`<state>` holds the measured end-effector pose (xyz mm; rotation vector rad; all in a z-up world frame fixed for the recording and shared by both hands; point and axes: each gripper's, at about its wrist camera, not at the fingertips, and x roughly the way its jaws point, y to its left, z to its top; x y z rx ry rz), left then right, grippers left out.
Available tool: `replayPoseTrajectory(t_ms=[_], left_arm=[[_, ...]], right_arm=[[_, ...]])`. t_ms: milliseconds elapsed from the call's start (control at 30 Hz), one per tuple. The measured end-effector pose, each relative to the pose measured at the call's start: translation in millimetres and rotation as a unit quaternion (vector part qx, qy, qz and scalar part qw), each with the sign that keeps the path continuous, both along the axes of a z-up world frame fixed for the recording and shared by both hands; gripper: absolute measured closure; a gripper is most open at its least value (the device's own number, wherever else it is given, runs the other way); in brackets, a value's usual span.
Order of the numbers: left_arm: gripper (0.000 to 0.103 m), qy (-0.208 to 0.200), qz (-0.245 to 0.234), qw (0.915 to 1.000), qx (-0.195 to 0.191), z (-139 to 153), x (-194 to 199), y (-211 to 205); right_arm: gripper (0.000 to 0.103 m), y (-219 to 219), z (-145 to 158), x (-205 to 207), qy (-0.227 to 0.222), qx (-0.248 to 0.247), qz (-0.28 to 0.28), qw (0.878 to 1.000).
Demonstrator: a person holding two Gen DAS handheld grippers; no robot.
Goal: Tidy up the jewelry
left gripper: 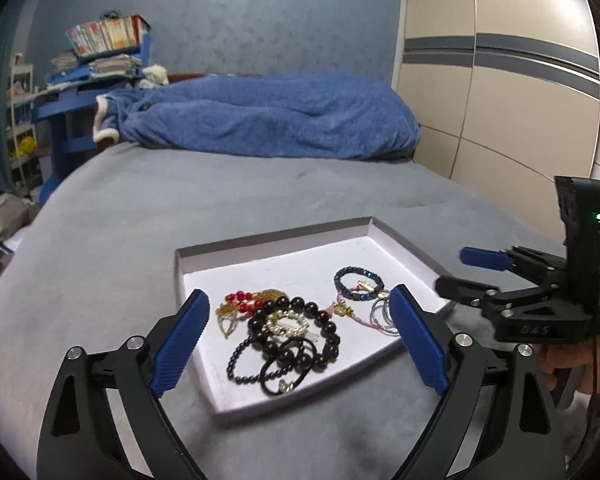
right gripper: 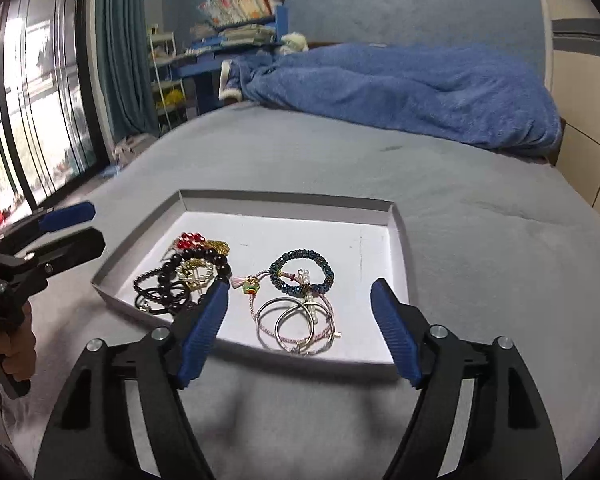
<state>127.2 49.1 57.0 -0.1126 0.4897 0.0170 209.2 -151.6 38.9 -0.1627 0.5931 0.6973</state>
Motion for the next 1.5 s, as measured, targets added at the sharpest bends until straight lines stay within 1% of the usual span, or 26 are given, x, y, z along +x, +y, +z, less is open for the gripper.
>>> replayPoseTrajectory(t_ms=[167,367,500,633,767,933,1500], left_arm=[[0.01,-0.015,0.019,0.9997,0.005,-5.0,-15.8,-2.0],[0.006,-0.025,0.052,0.9982,0.018,-19.2,-38.8,-3.7],[0.006,-0.049,0.075,0.9958,0.017,-24.6,-53.6,-2.4],[0.005,-0.065,0.082,0.9945,0.008,-25.6,-62.2,3.3],[0.005,-0.08,0.08,0.9935,0.012,-24.5,-68.5,2.6],[0.005,-0.068,0.075,0.9947,0.019,-26.4,-65.5,-0.4],[0.005,-0.067,0.075,0.9947,0.021,-27.3,-64.5,-2.0]], right_arm=[[0.022,-14.3,-1.9,-19.6,-0.009,0.025,-0.01,1.0],[0.012,-27.0,-4.8,-51.5,-0.047,0.041,-0.012,0.998],[0.006,-32.4,-12.7,-65.5,-0.063,0.051,-0.014,0.997],[0.006,-36.6,-18.3,-71.5,-0.073,0.057,-0.016,0.996],[0.006,-39.3,-22.1,-78.5,-0.081,0.053,-0.019,0.995],[0.006,-37.1,-22.7,-81.2,-0.085,0.045,-0.019,0.995],[0.006,-36.8,-22.7,-85.9,-0.09,0.042,-0.015,0.995]])
